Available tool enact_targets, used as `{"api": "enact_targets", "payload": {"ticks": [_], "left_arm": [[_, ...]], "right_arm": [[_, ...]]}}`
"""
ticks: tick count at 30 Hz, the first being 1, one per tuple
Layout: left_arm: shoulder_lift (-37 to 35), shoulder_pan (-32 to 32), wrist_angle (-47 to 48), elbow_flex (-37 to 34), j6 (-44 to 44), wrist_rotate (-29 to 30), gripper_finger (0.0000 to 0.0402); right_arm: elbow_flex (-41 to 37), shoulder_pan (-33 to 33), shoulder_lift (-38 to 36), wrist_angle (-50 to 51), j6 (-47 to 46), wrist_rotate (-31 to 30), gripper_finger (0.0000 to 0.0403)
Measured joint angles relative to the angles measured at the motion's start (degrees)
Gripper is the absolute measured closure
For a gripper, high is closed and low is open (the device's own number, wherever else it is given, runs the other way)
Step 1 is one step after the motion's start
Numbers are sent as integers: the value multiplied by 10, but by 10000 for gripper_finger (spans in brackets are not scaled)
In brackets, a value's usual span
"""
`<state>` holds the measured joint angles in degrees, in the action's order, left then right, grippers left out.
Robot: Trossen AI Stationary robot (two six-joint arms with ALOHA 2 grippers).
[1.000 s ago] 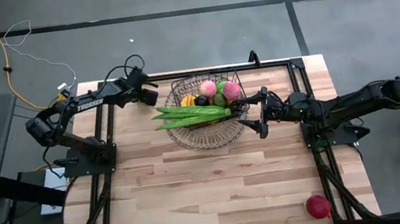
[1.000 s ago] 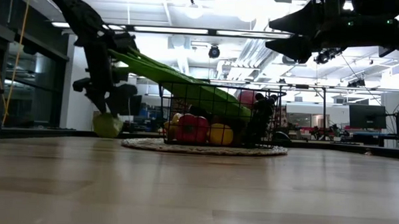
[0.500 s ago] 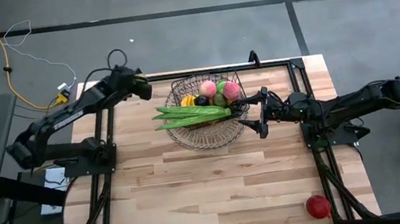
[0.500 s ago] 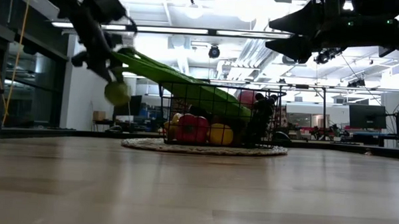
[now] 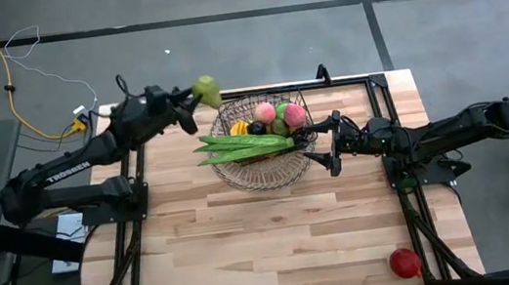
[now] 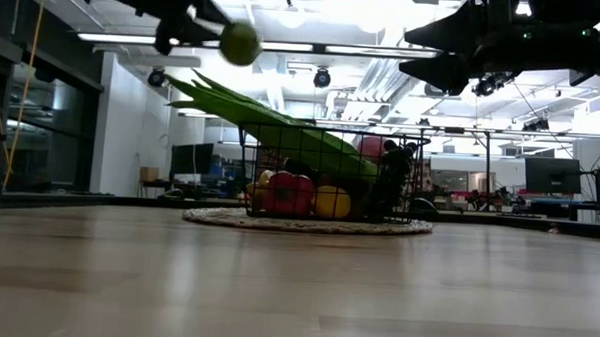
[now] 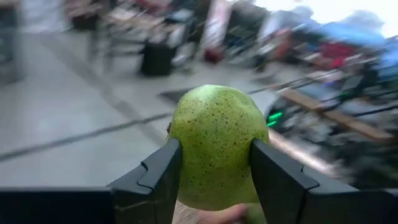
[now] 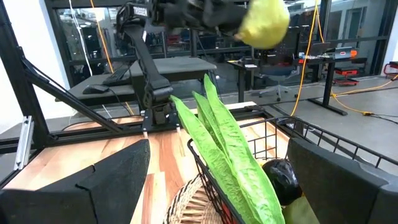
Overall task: Build produce basket
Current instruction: Put the pear into the wire basket
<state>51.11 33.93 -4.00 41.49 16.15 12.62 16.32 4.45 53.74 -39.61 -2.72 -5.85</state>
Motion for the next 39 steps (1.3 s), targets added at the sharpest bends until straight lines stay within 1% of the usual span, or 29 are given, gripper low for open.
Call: {"api": "enact_targets", "payload": {"ticks": [5,11,16,18,20,26,31,33,39], "left_arm": [[6,-74,-178,-76,-4,-19,236],[7,-151,-390,-212,-4,-21,236],[7,-208,-598,-316,-5,-17,236],[6,-225,-659,-344,-16,-16,236],[6,-240,-692,-364,-27,-14,236],[6,-257,-679,-371,-67,-18,236],[6,-259,-639,-367,-72,-19,236],[6,-259,-608,-354,-72,-21,236],[8,-261,-458,-287,-71,-51,236]], "right_arm": [[0,0,0,3,1,0,34],[0,0,0,8,1,0,34],[0,0,0,8,1,0,34],[0,0,0,8,1,0,34],[0,0,0,8,1,0,34],[0,0,0,8,0,0,34],[0,0,0,8,0,0,34],[0,0,0,8,1,0,34],[0,0,0,8,2,0,34]]}}
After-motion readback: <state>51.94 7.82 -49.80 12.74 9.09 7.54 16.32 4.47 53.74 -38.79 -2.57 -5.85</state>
